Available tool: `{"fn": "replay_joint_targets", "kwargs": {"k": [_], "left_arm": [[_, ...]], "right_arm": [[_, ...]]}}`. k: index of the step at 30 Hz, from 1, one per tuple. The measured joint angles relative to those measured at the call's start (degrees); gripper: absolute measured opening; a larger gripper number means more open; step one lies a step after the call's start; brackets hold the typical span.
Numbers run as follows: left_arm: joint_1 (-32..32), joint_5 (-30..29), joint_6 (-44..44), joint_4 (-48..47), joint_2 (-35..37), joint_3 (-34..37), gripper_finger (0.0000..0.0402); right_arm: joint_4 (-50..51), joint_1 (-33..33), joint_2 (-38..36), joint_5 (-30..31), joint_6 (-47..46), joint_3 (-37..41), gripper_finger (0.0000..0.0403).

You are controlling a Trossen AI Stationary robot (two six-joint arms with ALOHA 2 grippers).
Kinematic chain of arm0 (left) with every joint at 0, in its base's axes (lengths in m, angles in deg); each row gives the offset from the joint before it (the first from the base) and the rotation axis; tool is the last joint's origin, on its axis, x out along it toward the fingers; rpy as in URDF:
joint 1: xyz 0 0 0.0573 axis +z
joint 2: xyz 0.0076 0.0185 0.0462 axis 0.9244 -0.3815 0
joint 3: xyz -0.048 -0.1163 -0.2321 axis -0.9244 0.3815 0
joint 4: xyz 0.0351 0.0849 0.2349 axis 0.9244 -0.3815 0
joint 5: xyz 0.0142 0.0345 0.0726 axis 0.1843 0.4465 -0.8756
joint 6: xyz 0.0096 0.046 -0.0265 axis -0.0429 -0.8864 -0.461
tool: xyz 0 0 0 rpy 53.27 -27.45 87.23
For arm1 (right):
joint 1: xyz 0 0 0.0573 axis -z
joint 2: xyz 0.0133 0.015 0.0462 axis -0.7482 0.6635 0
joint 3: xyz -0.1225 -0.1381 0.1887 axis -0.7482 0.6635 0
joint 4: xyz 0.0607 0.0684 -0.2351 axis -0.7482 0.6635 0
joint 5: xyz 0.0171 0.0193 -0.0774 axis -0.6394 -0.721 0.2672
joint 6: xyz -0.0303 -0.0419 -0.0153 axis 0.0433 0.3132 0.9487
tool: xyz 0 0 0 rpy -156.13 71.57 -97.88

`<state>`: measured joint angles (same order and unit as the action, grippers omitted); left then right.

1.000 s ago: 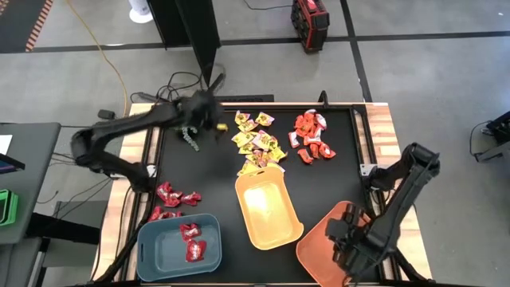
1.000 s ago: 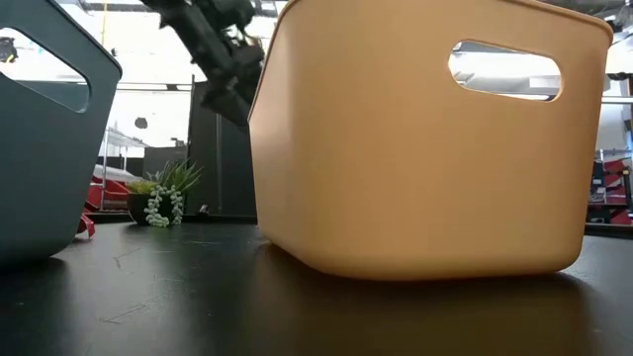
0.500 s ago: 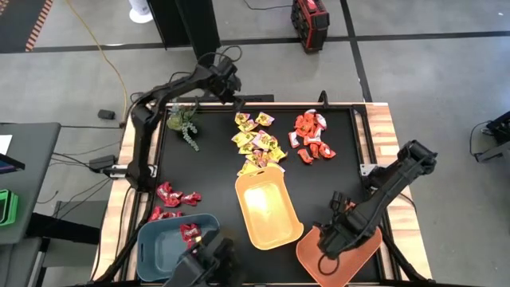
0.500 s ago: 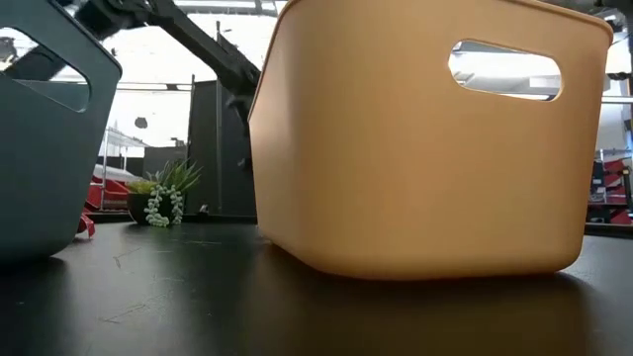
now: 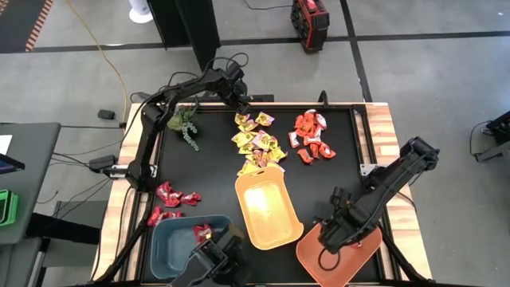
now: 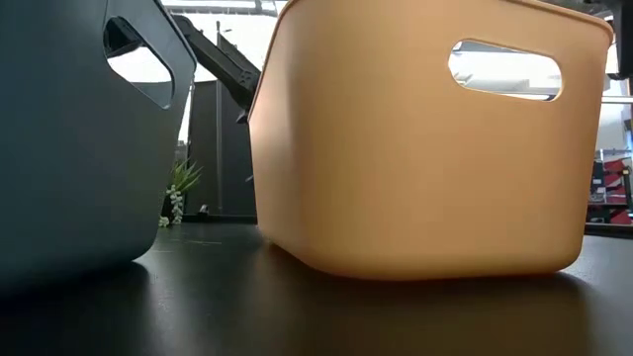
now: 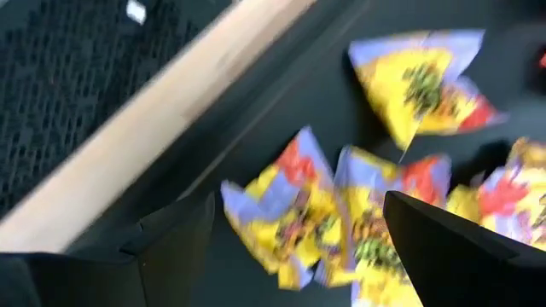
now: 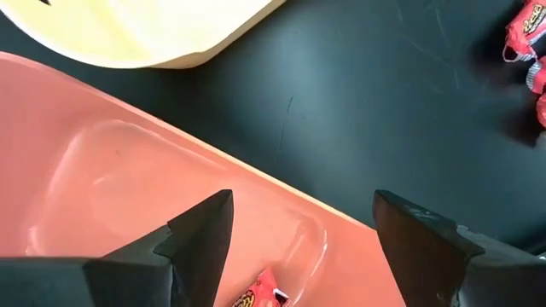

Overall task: Sort candy
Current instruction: Put the yellow candy into the yellow bin

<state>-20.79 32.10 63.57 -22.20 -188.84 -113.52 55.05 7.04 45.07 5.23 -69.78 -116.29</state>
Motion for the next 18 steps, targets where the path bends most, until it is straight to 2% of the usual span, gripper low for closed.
{"fn": "replay_joint_targets", "kwargs": {"k": [7, 14, 18], "left_arm": [[0.0, 0.0, -2.6, -5.4, 0.1, -1.2, 0.0335], [0.0, 3.5, 1.3, -4.7, -0.2, -0.7, 0.0335], [-0.1, 3.5, 4.1, -3.7, -0.2, -0.7, 0.032]], "right_arm": [[0.2, 0.4, -2.7, 0.2, 1.1, 0.0, 0.0299], [0.4, 2.5, -4.5, 1.8, 4.3, 0.0, 0.0299], [0.4, 2.9, -4.6, 2.6, 7.3, 0.0, 0.0299]]}}
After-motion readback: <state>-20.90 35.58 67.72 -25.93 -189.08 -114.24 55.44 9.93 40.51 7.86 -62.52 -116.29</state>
